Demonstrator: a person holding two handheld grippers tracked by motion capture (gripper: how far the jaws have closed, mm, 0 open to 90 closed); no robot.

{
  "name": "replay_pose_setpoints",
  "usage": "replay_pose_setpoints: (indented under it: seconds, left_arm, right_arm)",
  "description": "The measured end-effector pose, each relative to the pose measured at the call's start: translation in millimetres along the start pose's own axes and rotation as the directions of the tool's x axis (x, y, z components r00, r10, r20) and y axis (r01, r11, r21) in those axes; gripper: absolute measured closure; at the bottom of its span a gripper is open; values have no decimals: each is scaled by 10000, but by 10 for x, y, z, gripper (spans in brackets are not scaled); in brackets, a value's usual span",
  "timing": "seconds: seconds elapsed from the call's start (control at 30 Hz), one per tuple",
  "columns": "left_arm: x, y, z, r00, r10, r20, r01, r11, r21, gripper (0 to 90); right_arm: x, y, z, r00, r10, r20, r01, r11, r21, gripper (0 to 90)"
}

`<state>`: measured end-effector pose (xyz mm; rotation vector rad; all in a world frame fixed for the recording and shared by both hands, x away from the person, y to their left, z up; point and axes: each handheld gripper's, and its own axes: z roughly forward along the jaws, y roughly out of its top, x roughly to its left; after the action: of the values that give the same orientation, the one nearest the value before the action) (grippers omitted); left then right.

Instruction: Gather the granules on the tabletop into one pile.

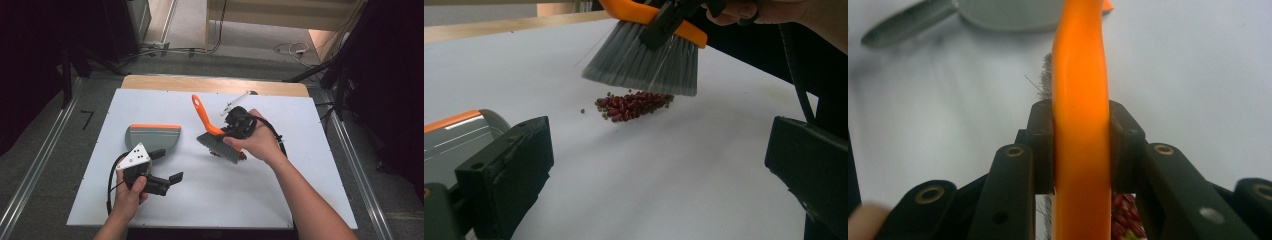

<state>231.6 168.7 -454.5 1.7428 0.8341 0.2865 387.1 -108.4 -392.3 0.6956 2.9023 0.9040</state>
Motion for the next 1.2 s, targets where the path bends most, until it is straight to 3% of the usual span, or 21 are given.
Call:
replay_pose_setpoints:
  seconds: [0.07, 0.1, 0.13, 0.2, 0.3, 0.33, 0.37, 0.43, 0.47, 0.5, 0.57, 0.63, 0.67, 0.73, 0.93, 1.2]
  left_arm:
    - [-1, -1, -1, 10000, -12, 7, 12, 10000, -14, 0]
    - [0, -1, -2, 10000, -9, 6, 9, 10000, -15, 0]
    - [2, -1, -3, 10000, -11, -1, 11, 10000, -11, 0]
    - [4, -1, -4, 10000, -26, 9, 26, 10000, -47, 0]
    - [10, -3, -5, 10000, -39, 6, 39, 10000, -54, 0]
    - [11, -3, -5, 10000, -35, 5, 35, 10000, -50, 0]
    - [13, -3, -7, 10000, -23, 15, 23, 10000, -33, 0]
    - [19, -3, -10, 10000, -30, -14, 30, 10000, -26, 0]
    - [20, -3, -13, 10000, -58, -4, 58, 10000, -53, 0]
    - [21, -3, -15, 10000, -68, -7, 68, 10000, -61, 0]
    - [23, -2, -20, 10000, -72, -5, 72, 9999, -86, 0]
    - [21, -3, -20, 10000, -75, -14, 75, 9999, -99, 0]
    - [20, -3, -21, 10000, -74, -7, 74, 9999, -93, 0]
    - [17, -3, -18, 10000, -64, -27, 64, 10000, -58, 0]
    - [3, -4, -3, 10000, -26, 7, 26, 10000, -30, 0]
    - [0, -2, -13, 10000, -44, 20, 44, 10000, -47, 0]
  right_arm:
    - [74, 47, 82, 9963, 736, 450, -729, 9972, -158, 680]
    - [81, 73, 171, 9866, 1634, 6, -1633, 9862, -272, 679]
    - [81, 73, 171, 9866, 1634, 6, -1633, 9862, -272, 679]
    - [48, 86, 274, 9652, 2551, -574, -2572, 9658, -330, 680]
    - [14, 92, 434, 9407, 3389, -140, -3392, 9399, -388, 681]
    - [-3, 87, 480, 9247, 3805, -75, -3804, 9237, -452, 682]
    - [-28, 80, 521, 9029, 4290, -261, -4298, 9017, -474, 682]
    - [-91, 62, 590, 8431, 5307, -875, -5355, 8434, -443, 682]
    - [-124, 43, 629, 8280, 5523, -968, -5580, 8287, -436, 682]
    - [-140, 32, 663, 8219, 5648, -742, -5683, 8220, -375, 682]
    - [-158, 2, 730, 8402, 5410, 375, -5402, 8410, -288, 678]
    - [-234, -65, 739, 8023, 5969, 59, -5965, 8020, -315, 678]
    - [-259, -93, 738, 7925, 6098, 82, -6095, 7924, -255, 677]
    - [-286, -141, 726, 7859, 6182, 151, -6177, 7860, -252, 675]
    - [-286, -226, 644, 7896, 6101, 650, -6101, 7920, -230, 673]
    - [-354, -337, 560, 7746, 6275, 788, -6286, 7776, -134, 670]
